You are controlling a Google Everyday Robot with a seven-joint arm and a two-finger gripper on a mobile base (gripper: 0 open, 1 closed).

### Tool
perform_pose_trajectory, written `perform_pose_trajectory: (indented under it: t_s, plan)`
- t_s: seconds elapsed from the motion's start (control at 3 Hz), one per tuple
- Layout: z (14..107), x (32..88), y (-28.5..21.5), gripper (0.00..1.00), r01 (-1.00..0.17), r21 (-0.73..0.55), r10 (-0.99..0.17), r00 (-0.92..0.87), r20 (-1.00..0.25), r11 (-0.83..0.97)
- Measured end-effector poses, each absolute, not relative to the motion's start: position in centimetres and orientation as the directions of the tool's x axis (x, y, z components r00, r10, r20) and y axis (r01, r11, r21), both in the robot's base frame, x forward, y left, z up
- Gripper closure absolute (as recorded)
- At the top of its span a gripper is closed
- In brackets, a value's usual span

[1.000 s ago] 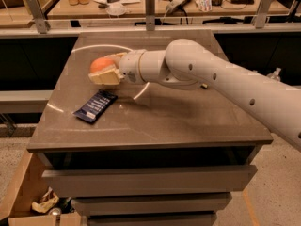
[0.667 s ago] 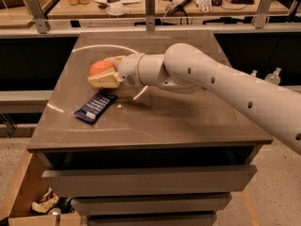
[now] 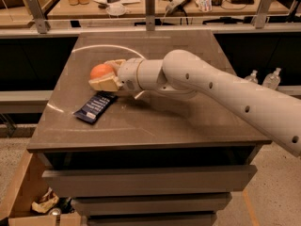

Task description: Move orange near rxbar blueberry

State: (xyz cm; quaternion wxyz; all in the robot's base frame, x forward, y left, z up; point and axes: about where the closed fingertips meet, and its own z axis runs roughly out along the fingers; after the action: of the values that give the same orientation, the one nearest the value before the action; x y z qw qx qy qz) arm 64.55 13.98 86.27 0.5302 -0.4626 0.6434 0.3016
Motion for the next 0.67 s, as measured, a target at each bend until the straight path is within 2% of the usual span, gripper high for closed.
perform_pose_trajectory:
  t_s: [0.33, 0.67]
  plan:
    - [86.17, 64.59, 14.23, 0.12, -0.917, -0.114, -0.277, 0.005, -0.961, 0.382]
    - [86.40, 64.65, 14.46, 0.00, -0.919, -0.124, -0.276, 0.016, -0.961, 0.376]
